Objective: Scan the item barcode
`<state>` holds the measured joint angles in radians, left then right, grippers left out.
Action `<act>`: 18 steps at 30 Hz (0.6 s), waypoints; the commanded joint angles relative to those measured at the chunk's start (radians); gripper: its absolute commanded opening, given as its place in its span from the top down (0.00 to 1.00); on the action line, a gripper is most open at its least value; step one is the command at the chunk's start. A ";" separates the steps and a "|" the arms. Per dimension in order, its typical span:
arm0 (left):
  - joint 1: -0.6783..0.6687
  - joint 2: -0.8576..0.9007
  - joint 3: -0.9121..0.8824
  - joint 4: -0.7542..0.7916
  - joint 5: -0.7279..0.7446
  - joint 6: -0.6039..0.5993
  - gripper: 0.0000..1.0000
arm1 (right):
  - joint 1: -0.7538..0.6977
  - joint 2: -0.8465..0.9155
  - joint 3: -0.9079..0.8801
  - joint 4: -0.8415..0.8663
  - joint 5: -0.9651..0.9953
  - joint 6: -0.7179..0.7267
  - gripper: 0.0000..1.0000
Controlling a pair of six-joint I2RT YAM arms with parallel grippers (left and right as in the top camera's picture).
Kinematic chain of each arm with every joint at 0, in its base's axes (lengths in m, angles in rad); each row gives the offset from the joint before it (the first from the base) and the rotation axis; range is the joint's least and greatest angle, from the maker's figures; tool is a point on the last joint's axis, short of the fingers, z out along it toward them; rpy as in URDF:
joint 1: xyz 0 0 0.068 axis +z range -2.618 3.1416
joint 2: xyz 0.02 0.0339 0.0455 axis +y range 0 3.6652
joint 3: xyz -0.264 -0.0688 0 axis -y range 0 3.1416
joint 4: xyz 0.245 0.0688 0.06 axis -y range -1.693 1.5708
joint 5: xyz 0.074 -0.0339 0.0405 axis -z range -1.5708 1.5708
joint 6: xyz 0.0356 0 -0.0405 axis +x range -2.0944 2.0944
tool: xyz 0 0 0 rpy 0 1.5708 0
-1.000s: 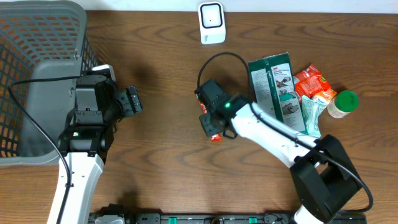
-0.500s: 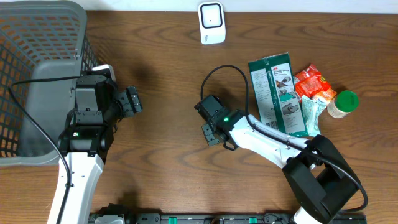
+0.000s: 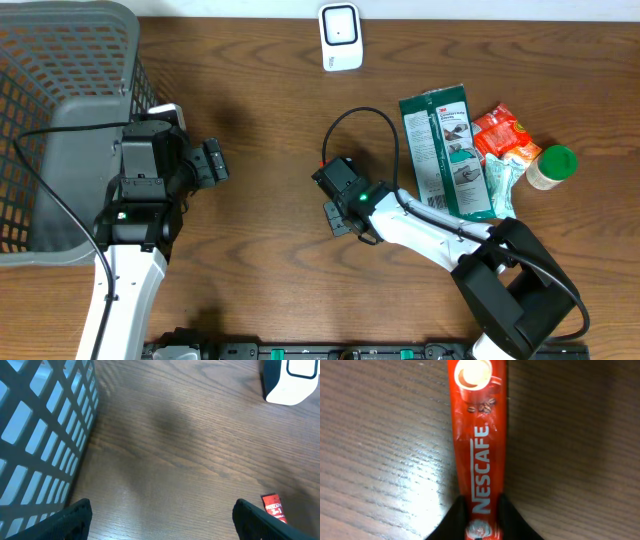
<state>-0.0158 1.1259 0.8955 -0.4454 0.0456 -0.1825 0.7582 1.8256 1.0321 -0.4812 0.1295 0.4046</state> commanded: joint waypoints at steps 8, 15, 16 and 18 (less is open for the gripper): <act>0.004 0.004 0.016 -0.002 -0.009 0.006 0.09 | -0.026 -0.032 0.002 0.002 -0.096 -0.023 0.99; 0.004 0.004 0.016 -0.002 -0.009 0.006 0.09 | -0.198 -0.165 0.010 -0.034 -0.482 -0.096 0.99; 0.004 0.004 0.016 -0.002 -0.009 0.006 0.09 | -0.226 -0.174 0.010 -0.040 -0.549 -0.096 0.99; 0.004 0.004 0.016 -0.002 -0.009 0.006 0.09 | -0.275 -0.178 0.008 -0.046 -0.658 -0.096 0.99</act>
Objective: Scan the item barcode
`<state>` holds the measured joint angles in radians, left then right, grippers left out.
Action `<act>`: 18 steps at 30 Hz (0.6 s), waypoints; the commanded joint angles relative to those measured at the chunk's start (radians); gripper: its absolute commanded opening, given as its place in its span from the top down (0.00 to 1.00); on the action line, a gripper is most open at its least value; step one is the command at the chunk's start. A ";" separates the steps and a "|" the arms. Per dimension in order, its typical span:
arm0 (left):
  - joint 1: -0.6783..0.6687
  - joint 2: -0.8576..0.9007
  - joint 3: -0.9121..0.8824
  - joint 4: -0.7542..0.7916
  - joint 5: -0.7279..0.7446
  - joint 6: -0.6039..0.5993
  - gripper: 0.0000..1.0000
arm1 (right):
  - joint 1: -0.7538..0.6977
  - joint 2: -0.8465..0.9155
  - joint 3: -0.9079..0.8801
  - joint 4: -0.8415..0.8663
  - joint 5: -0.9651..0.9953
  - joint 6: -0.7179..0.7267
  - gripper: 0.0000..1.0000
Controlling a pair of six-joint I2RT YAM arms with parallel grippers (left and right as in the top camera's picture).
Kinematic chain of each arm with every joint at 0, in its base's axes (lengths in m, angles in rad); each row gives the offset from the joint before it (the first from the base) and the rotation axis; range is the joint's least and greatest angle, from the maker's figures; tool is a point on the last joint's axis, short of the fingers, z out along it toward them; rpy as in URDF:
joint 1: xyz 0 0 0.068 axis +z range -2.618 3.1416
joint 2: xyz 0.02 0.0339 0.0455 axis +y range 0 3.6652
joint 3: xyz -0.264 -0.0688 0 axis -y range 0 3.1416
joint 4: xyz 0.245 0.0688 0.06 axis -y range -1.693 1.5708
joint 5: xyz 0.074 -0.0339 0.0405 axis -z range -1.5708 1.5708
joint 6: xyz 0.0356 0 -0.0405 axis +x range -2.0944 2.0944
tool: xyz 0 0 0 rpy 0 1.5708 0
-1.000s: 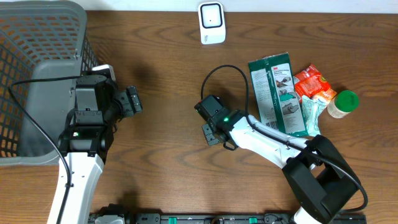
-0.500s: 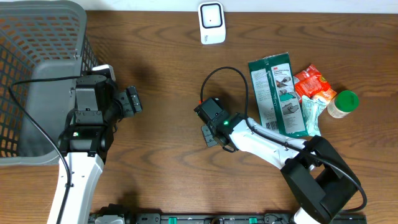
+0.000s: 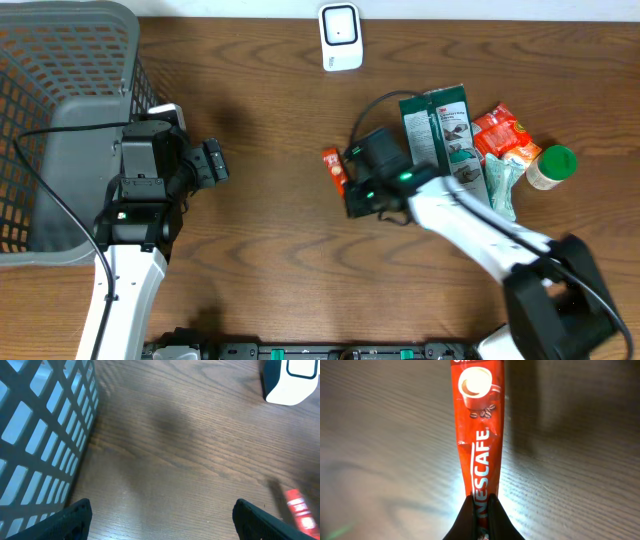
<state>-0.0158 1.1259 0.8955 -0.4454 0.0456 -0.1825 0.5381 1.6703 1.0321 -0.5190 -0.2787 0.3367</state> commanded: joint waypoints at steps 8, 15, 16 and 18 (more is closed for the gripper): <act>0.004 0.004 0.016 0.008 -0.008 0.006 0.09 | -0.112 0.006 -0.001 0.028 -0.544 -0.136 0.99; 0.004 0.004 0.016 0.084 -0.009 0.006 0.09 | -0.133 0.006 -0.001 0.126 -0.834 -0.155 0.99; 0.004 0.004 0.016 0.080 -0.009 0.006 0.09 | -0.134 0.006 -0.001 0.132 -0.852 -0.155 0.99; 0.004 0.003 0.016 0.080 0.042 -0.023 0.10 | -0.134 0.006 -0.001 0.138 -0.861 -0.155 0.99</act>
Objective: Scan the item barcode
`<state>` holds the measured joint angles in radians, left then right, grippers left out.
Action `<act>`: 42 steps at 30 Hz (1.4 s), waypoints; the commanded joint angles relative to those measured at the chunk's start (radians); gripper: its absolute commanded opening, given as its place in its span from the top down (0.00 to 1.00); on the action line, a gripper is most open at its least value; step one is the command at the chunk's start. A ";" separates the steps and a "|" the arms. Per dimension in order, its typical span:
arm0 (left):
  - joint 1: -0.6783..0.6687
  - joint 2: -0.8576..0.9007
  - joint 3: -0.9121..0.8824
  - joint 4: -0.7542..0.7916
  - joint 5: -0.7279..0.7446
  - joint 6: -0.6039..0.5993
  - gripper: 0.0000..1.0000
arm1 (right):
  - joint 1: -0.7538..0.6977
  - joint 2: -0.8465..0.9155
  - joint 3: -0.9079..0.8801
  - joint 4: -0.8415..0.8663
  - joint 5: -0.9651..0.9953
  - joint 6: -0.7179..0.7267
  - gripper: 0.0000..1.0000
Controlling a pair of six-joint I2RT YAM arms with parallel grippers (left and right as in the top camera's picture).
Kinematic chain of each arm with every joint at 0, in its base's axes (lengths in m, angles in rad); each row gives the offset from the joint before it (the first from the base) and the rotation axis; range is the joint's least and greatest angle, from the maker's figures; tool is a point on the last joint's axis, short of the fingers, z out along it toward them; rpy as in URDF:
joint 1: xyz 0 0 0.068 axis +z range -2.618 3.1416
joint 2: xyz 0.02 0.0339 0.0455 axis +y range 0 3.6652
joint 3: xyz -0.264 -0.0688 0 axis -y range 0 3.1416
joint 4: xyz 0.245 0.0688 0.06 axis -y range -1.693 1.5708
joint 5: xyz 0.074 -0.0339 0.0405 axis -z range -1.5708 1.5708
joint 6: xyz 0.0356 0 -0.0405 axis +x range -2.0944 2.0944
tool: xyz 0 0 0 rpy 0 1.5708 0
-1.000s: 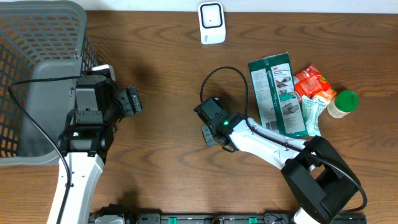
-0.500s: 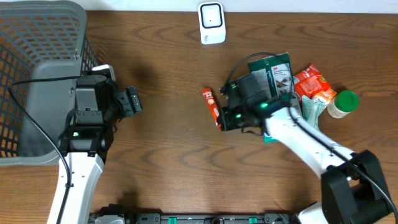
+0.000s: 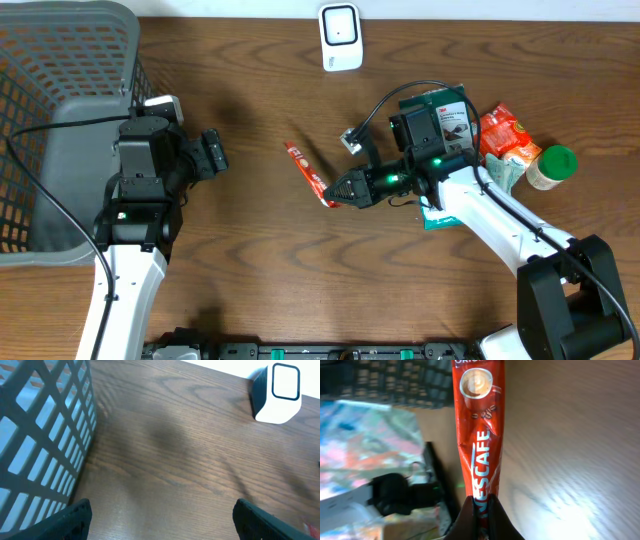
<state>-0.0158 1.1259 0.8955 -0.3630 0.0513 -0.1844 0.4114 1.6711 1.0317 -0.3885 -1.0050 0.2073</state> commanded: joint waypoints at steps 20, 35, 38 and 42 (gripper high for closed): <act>0.003 0.004 0.013 -0.002 0.992 -0.103 0.11 | -0.048 0.006 0.000 0.302 -0.411 0.127 0.99; 0.003 0.004 0.013 0.011 0.992 -0.102 0.14 | 0.027 0.006 0.000 0.432 -0.447 0.195 0.99; 0.003 0.004 0.013 0.014 0.992 -0.103 0.23 | 0.038 0.006 0.000 0.479 -0.449 0.228 0.99; 0.003 0.004 0.013 0.015 0.992 -0.103 0.51 | 0.042 0.006 0.000 0.490 -0.448 0.241 0.99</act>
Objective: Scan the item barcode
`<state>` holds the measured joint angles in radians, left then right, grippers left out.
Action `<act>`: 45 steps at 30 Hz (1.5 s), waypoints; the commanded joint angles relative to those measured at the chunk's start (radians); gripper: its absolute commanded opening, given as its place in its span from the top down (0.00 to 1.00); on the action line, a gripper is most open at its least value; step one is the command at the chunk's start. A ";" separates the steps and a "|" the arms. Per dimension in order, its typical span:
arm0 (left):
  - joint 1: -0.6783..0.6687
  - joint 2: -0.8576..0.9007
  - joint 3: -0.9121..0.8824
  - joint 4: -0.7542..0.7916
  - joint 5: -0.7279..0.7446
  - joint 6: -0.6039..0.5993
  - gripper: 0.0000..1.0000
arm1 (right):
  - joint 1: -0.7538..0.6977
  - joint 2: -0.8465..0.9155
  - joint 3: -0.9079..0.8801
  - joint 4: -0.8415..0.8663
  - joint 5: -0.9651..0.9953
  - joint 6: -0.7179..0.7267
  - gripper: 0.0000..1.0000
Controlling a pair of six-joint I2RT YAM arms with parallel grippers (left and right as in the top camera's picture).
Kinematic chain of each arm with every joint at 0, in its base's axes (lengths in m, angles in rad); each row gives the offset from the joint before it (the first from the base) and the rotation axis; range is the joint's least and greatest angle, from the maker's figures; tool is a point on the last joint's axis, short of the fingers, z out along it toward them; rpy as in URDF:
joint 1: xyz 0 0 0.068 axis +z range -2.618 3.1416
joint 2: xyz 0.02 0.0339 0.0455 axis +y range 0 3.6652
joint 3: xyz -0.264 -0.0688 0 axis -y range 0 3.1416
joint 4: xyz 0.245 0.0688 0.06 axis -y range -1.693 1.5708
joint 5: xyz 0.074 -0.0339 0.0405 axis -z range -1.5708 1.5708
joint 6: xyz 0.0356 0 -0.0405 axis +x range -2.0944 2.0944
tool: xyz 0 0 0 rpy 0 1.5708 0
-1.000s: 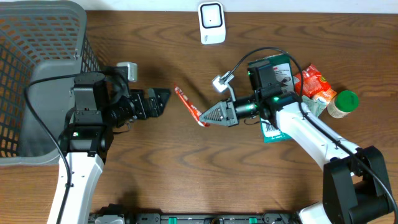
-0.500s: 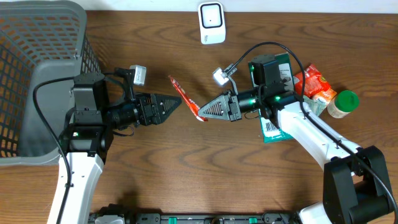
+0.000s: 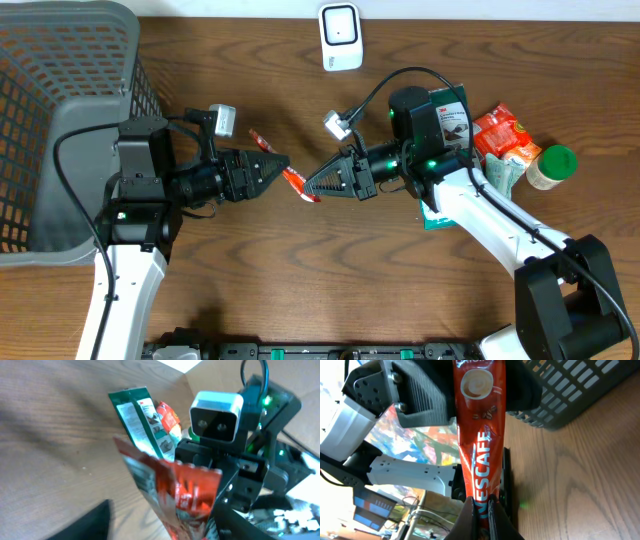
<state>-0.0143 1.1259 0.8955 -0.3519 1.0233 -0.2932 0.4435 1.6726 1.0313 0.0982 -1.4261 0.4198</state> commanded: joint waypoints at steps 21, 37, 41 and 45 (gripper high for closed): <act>0.002 0.004 0.014 -0.095 -0.341 -0.349 0.93 | 0.008 0.004 0.010 0.076 0.216 -0.045 0.43; -0.002 0.004 0.014 -0.255 -0.459 -0.438 0.93 | 0.171 0.003 0.187 -0.507 0.684 -0.589 0.35; -0.022 0.004 0.014 -0.272 -0.460 -0.438 0.93 | 0.256 0.003 0.253 -0.597 0.778 -0.642 0.36; -0.035 0.004 0.014 -0.273 -0.460 -0.438 0.93 | 0.295 0.003 0.257 -0.622 0.821 -0.642 0.39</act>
<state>-0.0399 1.1259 0.8955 -0.6228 0.5755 -0.7288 0.7216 1.6791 1.2758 -0.5056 -0.6868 -0.1646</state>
